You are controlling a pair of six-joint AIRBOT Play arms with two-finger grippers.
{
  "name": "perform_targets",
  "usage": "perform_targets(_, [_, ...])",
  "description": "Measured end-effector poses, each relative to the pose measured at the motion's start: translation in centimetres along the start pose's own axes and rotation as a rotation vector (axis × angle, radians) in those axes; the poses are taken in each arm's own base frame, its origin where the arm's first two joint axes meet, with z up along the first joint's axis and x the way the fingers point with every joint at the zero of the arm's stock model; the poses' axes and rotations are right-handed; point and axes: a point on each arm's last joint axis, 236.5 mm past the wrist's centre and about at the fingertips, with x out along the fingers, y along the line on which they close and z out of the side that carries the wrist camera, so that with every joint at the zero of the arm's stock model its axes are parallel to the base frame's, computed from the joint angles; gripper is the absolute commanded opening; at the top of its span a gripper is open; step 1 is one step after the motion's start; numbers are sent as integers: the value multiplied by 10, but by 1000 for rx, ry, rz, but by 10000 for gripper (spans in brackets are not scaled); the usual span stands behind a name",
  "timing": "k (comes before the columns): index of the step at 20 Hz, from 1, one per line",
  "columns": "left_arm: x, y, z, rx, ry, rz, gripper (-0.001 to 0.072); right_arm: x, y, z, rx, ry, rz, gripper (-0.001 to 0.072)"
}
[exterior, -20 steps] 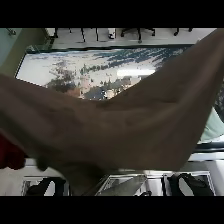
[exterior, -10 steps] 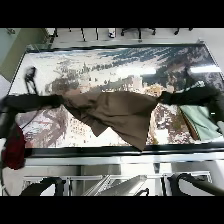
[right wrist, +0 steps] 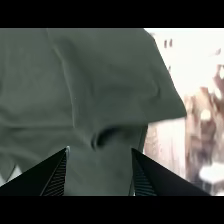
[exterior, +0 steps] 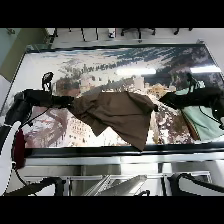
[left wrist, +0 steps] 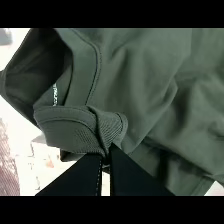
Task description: Fold the shirts.
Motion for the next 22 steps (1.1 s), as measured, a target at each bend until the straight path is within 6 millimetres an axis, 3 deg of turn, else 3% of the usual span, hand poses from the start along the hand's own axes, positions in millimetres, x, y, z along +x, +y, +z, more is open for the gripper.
perform_targets(3, [-6,-3,11,9,-17,-4,17,4,-10,-60,77,112,8,445])
perform_targets(7, [-9,-5,15,13,-21,-7,17,39,-23,-152,173,270,-7,445])
perform_targets(10, [-9,-5,16,14,-23,-7,17,60,-22,-196,187,355,-19,444])
perform_targets(12, [-9,-6,16,14,-21,-8,17,71,-13,-212,191,387,-7,437])
perform_targets(13, [-10,-6,16,14,-21,-8,17,77,-10,-218,188,399,-8,364])
perform_targets(14, [-9,-6,15,14,-18,-8,17,81,-9,-223,182,406,-13,121])
perform_targets(15, [-9,-6,15,14,-17,-8,17,86,-9,-226,171,410,-24,17])
perform_targets(18, [-16,-8,16,19,-25,-11,17,92,1,-213,118,379,-24,16])
perform_targets(20, [-36,-15,26,35,-76,-16,17,86,26,-170,41,272,14,16])
perform_targets(22, [-84,-29,53,67,-200,-22,17,53,78,-109,-64,132,103,16])
